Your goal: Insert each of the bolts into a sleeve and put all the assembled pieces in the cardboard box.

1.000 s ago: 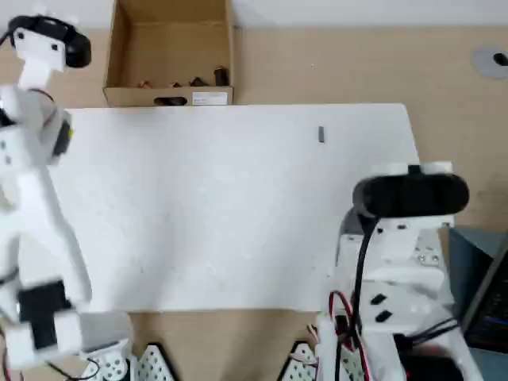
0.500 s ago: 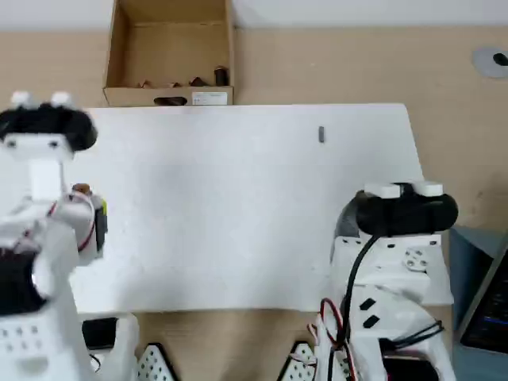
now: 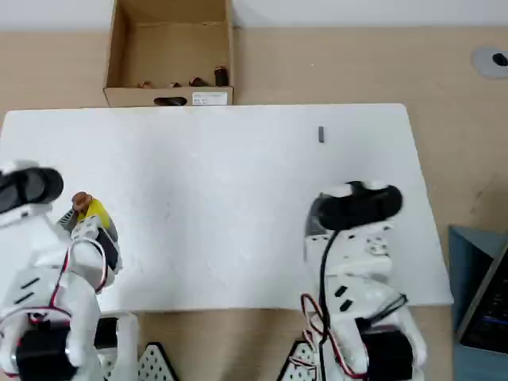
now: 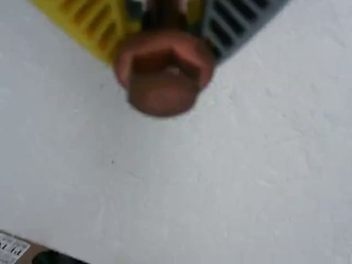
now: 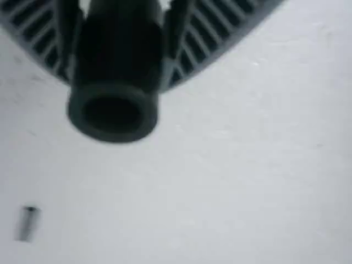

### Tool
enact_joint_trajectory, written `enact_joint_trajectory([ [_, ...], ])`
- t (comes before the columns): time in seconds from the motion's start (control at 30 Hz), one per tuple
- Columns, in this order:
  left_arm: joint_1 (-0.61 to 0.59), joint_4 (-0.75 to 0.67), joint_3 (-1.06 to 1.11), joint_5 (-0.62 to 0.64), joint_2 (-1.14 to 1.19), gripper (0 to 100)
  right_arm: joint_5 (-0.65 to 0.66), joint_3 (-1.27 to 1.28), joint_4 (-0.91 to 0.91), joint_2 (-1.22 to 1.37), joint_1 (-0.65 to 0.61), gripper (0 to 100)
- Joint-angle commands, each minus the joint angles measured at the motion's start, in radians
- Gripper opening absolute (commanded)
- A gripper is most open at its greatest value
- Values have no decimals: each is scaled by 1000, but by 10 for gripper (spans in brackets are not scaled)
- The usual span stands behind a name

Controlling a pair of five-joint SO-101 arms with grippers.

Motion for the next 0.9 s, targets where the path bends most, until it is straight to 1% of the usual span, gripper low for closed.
enact_joint_trajectory([
  [0.0,38,-77,83,43,-133,1,6,28,-58,-59,-85,9],
  [0.13,153,-91,144,55,-246,1,8,54,-92,-62,-202,9],
  [0.17,181,-92,138,78,-237,1,8,61,-101,-64,-236,9],
  [0.27,232,-100,110,199,-228,1,8,87,-133,-65,-325,9],
  [0.33,267,-132,107,265,-229,1,8,105,-155,-65,-375,9],
  [0.53,379,-236,103,334,-229,1,8,122,-195,-65,-498,9],
  [0.77,522,-322,109,503,-229,1,11,125,-190,-59,-602,9],
  [0.87,552,-358,112,516,-229,1,86,154,-189,-65,-645,9],
])
